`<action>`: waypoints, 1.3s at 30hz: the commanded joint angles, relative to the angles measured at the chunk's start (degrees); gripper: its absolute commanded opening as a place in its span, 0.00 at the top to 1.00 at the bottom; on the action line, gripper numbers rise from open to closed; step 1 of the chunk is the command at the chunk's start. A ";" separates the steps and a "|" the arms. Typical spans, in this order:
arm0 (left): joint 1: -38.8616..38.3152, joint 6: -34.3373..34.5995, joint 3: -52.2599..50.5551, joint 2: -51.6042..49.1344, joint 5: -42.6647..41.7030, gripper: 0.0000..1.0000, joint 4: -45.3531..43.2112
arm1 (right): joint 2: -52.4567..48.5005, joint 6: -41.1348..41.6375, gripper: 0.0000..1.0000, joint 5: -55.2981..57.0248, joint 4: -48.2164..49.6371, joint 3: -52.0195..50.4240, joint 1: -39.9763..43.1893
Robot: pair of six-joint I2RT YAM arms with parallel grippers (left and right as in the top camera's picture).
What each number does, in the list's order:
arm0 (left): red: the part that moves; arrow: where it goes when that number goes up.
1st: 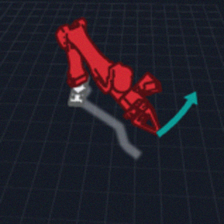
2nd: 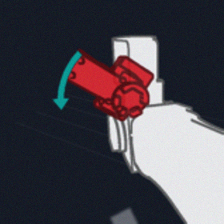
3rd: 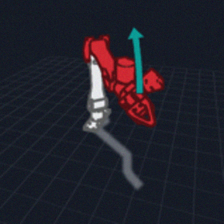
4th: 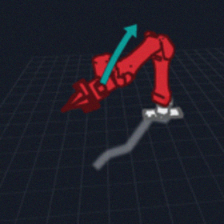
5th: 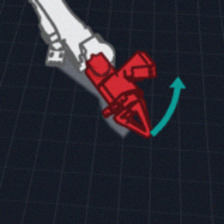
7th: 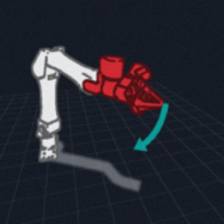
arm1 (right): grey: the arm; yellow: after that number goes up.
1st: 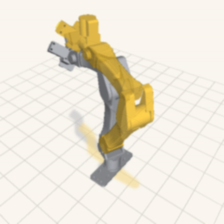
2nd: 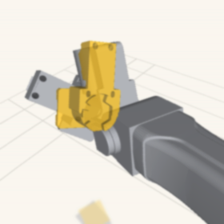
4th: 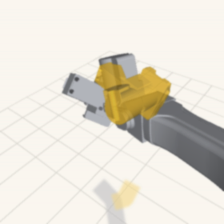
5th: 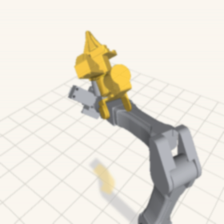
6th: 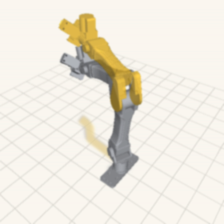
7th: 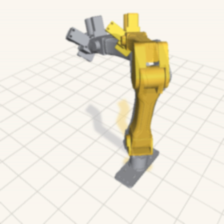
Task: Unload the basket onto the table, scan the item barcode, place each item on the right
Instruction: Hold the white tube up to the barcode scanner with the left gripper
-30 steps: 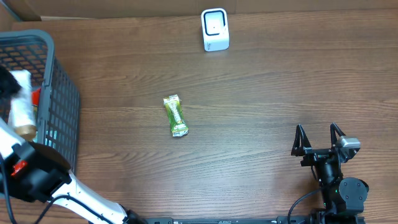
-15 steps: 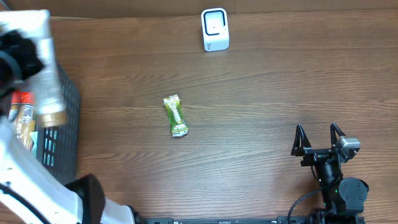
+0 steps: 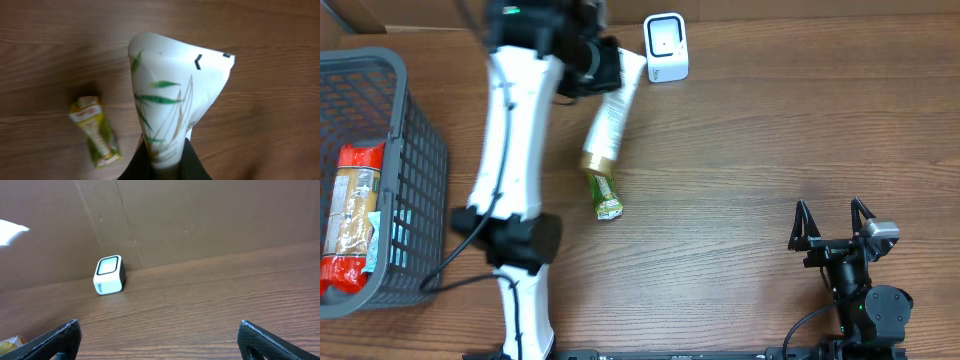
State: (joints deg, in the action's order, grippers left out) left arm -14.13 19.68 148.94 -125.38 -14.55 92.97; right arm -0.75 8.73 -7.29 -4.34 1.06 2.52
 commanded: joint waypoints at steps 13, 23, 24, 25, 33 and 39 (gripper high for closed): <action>-5.86 7.32 0.72 -17.79 0.00 0.96 -0.46 | 0.42 -0.22 0.00 -0.28 0.20 -0.61 -0.26; -3.91 7.30 0.39 -17.75 2.49 0.95 -3.23 | 0.42 -0.24 0.00 -0.28 0.20 -0.61 -0.26; -3.74 7.30 0.59 -17.70 2.49 0.94 -3.28 | 0.42 -0.22 0.00 -0.28 0.20 -0.61 -0.26; -3.48 7.23 0.72 -17.64 2.49 0.89 -3.28 | 0.42 -0.24 0.00 -0.28 0.20 -0.61 -0.26; -1.64 7.19 1.31 -17.31 2.64 0.32 -7.48 | 0.42 -0.22 0.00 -0.28 0.20 -0.61 -0.26; -1.14 14.21 1.20 -17.77 10.67 0.00 -19.06 | 0.42 -0.22 0.00 -0.28 0.20 -0.61 -0.26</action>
State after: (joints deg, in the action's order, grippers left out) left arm -15.66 29.04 148.90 -143.17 -9.34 75.85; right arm -0.73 8.75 -7.27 -4.38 1.06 2.52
